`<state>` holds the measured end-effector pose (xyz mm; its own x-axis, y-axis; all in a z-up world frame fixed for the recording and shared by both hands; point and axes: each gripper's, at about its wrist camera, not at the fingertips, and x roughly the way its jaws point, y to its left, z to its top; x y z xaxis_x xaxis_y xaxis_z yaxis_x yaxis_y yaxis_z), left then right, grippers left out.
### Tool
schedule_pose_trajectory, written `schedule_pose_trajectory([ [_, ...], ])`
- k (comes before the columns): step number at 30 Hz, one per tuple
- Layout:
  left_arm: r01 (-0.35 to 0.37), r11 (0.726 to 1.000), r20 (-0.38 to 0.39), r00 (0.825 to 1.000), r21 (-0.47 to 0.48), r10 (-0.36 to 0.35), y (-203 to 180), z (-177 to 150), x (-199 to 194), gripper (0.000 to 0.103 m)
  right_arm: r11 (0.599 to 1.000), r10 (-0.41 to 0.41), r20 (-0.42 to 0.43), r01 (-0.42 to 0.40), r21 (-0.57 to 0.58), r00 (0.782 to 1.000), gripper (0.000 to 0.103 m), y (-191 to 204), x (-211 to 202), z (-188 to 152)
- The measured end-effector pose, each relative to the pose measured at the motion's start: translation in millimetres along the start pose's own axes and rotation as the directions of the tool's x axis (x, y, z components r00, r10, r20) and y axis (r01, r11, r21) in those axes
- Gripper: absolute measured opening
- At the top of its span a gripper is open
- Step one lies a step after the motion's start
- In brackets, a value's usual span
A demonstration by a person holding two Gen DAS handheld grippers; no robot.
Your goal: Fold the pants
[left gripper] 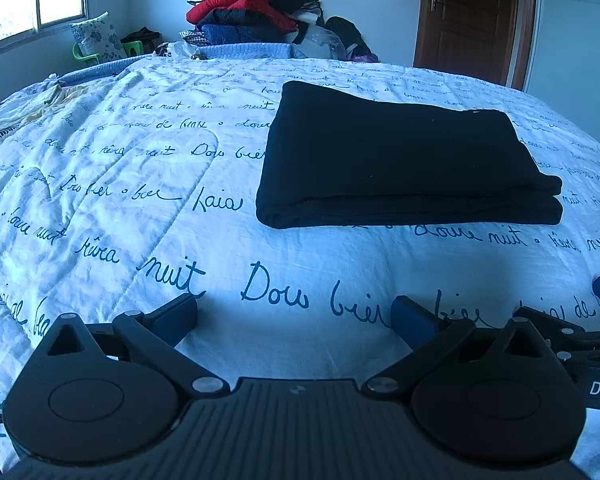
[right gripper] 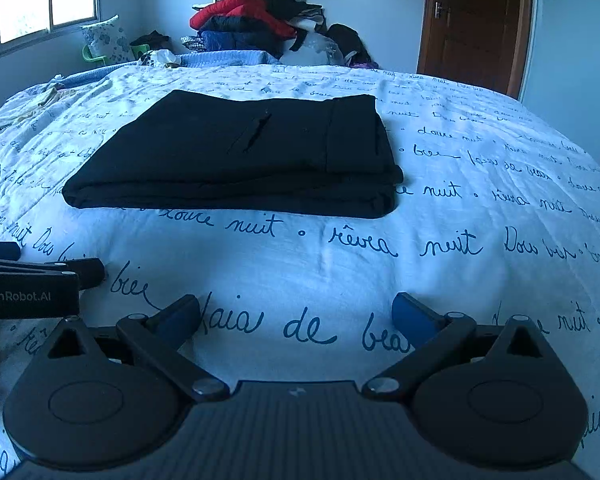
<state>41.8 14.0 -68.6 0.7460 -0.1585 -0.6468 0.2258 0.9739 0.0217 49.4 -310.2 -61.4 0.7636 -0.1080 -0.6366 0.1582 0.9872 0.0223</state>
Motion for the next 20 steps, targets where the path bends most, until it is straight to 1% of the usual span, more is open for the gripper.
schedule_pose_trajectory([
  [13,0.001,1.0,0.002,1.0,-0.001,-0.001,0.4,-0.8,0.0,0.103,1.0,-0.002,-0.001,0.002,-0.002,1.0,0.103,0.7,-0.4,-0.6],
  [20,0.007,1.0,0.02,1.0,-0.002,-0.007,1.3,0.1,-6.2,0.103,1.0,-0.003,-0.001,0.003,-0.003,1.0,0.103,0.9,-0.4,-0.6],
])
